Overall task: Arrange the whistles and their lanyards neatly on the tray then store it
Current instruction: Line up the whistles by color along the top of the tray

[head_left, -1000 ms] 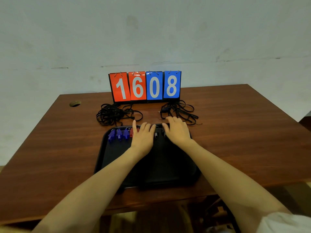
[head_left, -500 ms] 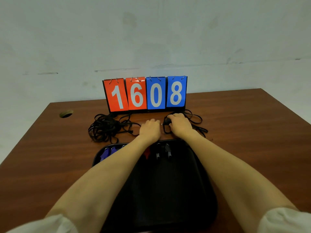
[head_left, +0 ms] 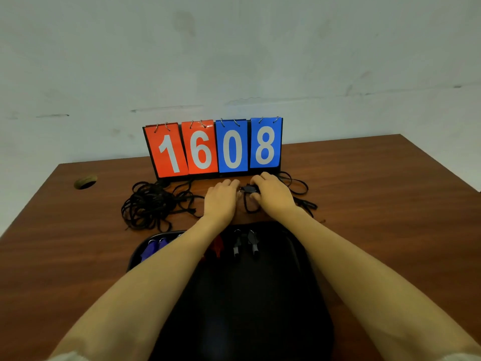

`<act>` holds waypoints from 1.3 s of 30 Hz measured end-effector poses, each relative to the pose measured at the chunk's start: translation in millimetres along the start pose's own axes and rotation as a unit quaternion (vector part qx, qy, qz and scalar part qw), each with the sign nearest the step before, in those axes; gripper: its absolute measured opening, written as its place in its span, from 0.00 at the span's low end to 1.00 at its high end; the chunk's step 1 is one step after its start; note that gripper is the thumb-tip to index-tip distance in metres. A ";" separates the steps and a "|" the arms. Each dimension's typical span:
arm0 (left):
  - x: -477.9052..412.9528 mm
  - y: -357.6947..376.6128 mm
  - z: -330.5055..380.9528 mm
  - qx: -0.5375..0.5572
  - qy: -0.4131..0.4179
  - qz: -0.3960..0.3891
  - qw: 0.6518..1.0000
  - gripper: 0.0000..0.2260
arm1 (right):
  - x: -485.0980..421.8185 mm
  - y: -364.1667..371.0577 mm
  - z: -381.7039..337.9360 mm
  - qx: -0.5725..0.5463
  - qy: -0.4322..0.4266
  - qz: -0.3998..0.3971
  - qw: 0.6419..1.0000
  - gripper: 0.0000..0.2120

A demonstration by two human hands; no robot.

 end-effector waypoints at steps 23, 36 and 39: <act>133.8 -74.9 70.7 -0.003 0.065 0.003 0.998 0.13 | 171.5 -48.7 -24.8 -0.143 -0.005 -0.134 0.981 0.17; 148.5 -2.8 67.5 -0.040 0.072 -0.117 0.990 0.23 | 156.3 -3.5 36.9 -0.101 0.193 -0.042 0.975 0.18; 146.2 5.4 72.4 -0.040 0.073 -0.114 0.990 0.24 | 150.5 2.1 37.6 -0.073 0.201 -0.029 0.976 0.18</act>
Point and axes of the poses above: each hand's wrist, its own x-axis away from the middle knuckle, its own y-axis out of the palm, z = x × y, the point moved 9 cm from there along -x, towards the middle knuckle, and after that the axes turned 9 degrees about y, right-handed, at the moved point
